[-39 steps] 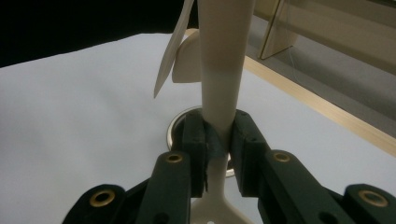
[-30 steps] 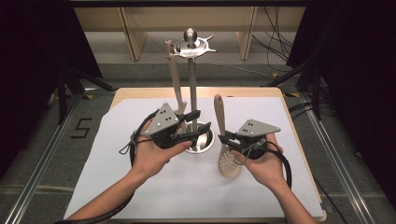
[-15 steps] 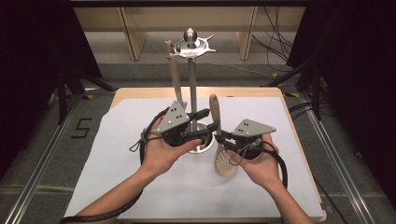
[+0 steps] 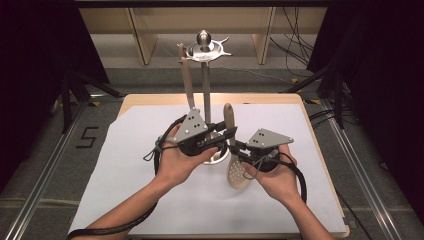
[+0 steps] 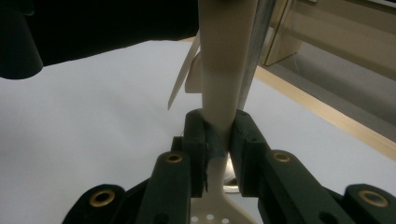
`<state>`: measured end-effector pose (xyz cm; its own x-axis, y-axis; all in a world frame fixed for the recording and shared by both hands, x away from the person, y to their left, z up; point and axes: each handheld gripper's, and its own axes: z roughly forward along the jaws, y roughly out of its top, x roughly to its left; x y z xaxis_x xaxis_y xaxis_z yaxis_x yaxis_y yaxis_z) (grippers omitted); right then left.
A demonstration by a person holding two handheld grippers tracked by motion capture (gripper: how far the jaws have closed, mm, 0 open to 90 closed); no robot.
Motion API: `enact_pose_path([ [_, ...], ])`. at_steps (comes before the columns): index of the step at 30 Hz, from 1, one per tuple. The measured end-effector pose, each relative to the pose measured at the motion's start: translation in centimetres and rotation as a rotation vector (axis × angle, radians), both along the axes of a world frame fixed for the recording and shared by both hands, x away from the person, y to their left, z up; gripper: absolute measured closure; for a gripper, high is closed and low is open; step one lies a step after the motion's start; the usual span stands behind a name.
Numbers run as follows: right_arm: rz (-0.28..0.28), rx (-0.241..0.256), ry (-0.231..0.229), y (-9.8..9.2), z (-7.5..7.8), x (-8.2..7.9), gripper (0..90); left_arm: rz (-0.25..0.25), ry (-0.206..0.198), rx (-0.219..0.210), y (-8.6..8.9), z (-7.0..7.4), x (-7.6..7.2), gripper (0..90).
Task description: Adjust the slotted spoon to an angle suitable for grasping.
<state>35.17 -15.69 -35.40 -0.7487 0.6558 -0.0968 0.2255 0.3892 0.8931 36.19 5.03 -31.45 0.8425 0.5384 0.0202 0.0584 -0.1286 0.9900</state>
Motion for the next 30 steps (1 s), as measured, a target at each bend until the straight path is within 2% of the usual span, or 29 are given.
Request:
enact_pose_path([
  [3,0.012,-0.007,0.000,0.0,0.0,0.0,78.4,-0.023,0.016,-0.011,0.2,0.1,0.1,73.2],
  [4,0.016,-0.012,-0.015,0.0,0.0,0.0,78.3,-0.031,0.019,-0.011,0.2,0.2,0.1,73.3],
  [6,0.026,0.008,-0.013,0.1,0.0,0.0,78.2,-0.047,0.030,-0.017,0.4,0.3,0.2,73.5],
  [8,0.052,0.000,0.002,0.0,0.2,0.1,78.0,-0.066,0.041,-0.016,0.7,0.5,0.3,73.7],
  [10,0.080,-0.002,0.010,-0.1,0.4,0.1,77.8,-0.081,0.043,-0.017,0.9,0.5,0.3,73.8],
  [12,0.092,0.005,-0.002,-0.1,0.3,0.1,76.6,-0.095,0.036,-0.016,1.2,0.5,0.2,73.9],
  [13,0.120,-0.003,0.005,-0.3,0.5,0.1,74.6,-0.095,0.033,-0.014,1.2,0.6,0.2,73.9],
  [15,0.127,0.015,0.001,-0.3,0.4,0.1,69.2,-0.098,0.028,-0.005,1.4,0.6,0.2,74.0],
  [17,0.149,0.010,0.014,-0.6,0.5,0.2,64.6,-0.108,0.025,0.001,1.6,0.7,0.2,74.0],
  [18,0.145,0.025,0.013,-0.6,0.5,0.1,63.1,-0.121,0.019,0.012,1.7,0.7,0.3,74.1],
  [19,0.136,0.035,0.031,-0.8,0.6,0.0,61.7,-0.130,0.024,0.017,1.8,0.8,0.2,74.1],
  [20,0.150,0.039,0.017,-0.9,0.7,0.0,60.9,-0.144,0.017,0.025,1.9,0.9,0.2,74.1],
  [23,0.177,0.073,0.025,-1.1,0.9,-0.1,60.5,-0.174,0.018,0.032,2.0,1.1,0.1,74.2],
  [24,0.194,0.074,0.009,-1.2,0.9,0.0,60.6,-0.183,0.016,0.039,2.0,1.2,0.0,74.2],
  [25,0.207,0.077,0.019,-1.2,1.0,-0.1,60.7,-0.191,0.019,0.037,2.0,1.2,-0.1,74.2],
  [26,0.219,0.087,0.009,-1.1,1.0,0.0,61.4,-0.202,0.020,0.037,2.1,1.2,-0.1,74.2],
  [27,0.236,0.092,0.033,-1.0,1.0,-0.2,62.8,-0.207,0.020,0.036,2.1,1.2,-0.2,74.2],
  [28,0.245,0.101,0.029,-0.9,1.0,-0.2,63.6,-0.210,0.024,0.031,2.1,1.2,-0.2,74.2],
  [29,0.260,0.101,-0.008,-0.7,1.0,0.0,64.2,-0.216,0.029,0.026,2.2,1.2,-0.2,74.2],
  [30,0.259,0.114,0.023,-0.6,1.0,-0.2,65.0,-0.219,0.032,0.024,2.2,1.2,-0.2,74.2],
])
